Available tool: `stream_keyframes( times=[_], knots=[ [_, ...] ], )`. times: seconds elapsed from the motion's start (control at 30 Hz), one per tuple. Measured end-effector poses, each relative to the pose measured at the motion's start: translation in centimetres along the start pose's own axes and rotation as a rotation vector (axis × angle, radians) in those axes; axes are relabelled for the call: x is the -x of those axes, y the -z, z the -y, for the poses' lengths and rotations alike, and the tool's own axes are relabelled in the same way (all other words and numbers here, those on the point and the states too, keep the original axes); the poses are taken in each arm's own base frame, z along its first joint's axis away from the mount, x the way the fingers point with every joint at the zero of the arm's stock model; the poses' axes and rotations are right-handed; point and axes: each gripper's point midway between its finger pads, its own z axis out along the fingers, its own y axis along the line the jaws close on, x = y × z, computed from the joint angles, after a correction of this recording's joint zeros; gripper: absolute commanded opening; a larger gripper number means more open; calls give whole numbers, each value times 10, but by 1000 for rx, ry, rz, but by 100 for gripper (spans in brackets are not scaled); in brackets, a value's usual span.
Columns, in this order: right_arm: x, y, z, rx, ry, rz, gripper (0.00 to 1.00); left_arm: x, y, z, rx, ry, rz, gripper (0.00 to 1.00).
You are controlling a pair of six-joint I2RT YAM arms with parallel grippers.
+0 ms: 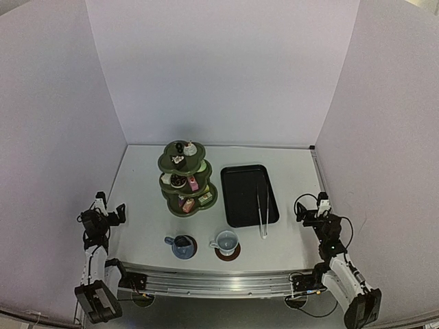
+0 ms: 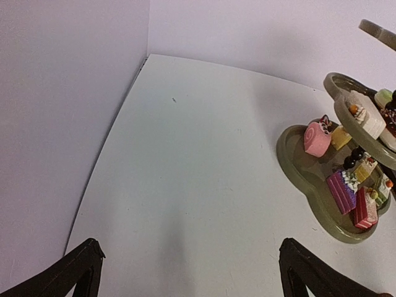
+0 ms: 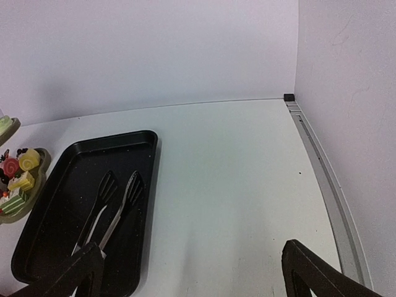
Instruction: Serve the afternoon tea
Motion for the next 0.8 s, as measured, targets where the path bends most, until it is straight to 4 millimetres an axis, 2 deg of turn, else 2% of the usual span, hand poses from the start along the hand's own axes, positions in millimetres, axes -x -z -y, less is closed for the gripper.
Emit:
stream_keyframes(
  times=[0.13, 0.37, 0.53, 0.67, 0.8],
  knots=[
    [-2, 10, 7, -29, -9, 63, 98, 1, 2, 0, 4, -7, 5, 100],
    [15, 28, 33, -175, -5, 202, 98, -15, 2, -1, 11, 27, -60, 100],
    [12, 29, 37, -196, -7, 200, 98, -21, 3, 2, -6, 36, -84, 100],
    [3, 24, 38, -204, -3, 163, 98, -24, 4, 17, -88, 49, -97, 100],
    [-4, 21, 39, -207, 1, 133, 98, -23, 5, 22, -120, 66, -93, 100]
  ],
)
